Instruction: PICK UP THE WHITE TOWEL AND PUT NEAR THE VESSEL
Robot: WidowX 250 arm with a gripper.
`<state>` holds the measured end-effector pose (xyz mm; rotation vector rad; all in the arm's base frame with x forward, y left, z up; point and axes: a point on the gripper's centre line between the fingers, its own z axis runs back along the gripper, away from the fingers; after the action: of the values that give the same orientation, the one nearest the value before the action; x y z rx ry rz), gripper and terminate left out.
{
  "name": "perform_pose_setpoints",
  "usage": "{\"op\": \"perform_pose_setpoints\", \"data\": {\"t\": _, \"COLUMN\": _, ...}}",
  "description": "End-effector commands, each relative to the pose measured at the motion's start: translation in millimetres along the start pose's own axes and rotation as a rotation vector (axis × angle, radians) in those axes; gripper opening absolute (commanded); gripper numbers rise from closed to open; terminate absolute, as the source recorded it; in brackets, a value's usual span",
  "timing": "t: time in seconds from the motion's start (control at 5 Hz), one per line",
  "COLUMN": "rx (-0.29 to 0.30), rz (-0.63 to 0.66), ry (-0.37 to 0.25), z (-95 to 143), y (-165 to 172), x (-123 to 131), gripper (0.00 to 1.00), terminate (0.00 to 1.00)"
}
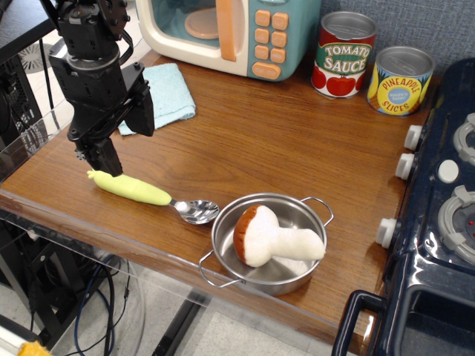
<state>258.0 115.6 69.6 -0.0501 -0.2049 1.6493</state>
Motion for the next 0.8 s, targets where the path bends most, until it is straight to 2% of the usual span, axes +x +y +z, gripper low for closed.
{"op": "perform_pose_setpoints", "data": {"t": 0.0, "rx": 0.0, "rz": 0.0, "ry": 0.0, "z": 0, "y": 0, "x": 0, "gripper": 1.0, "terminate": 0.0}}
{"op": "perform_pose_setpoints", "data": {"t": 0.4, "rx": 0.012, "rz": 0.103, "ry": -0.02, "z": 11, "y": -17, "x": 23, "gripper": 1.0, "terminate": 0.0}}
{"op": "perform_pose_setpoints", "data": {"t": 0.6, "rx": -0.009, "rz": 0.153, "ry": -0.026, "z": 18, "y": -37, "x": 31, "gripper": 1.0, "terminate": 0.0}}
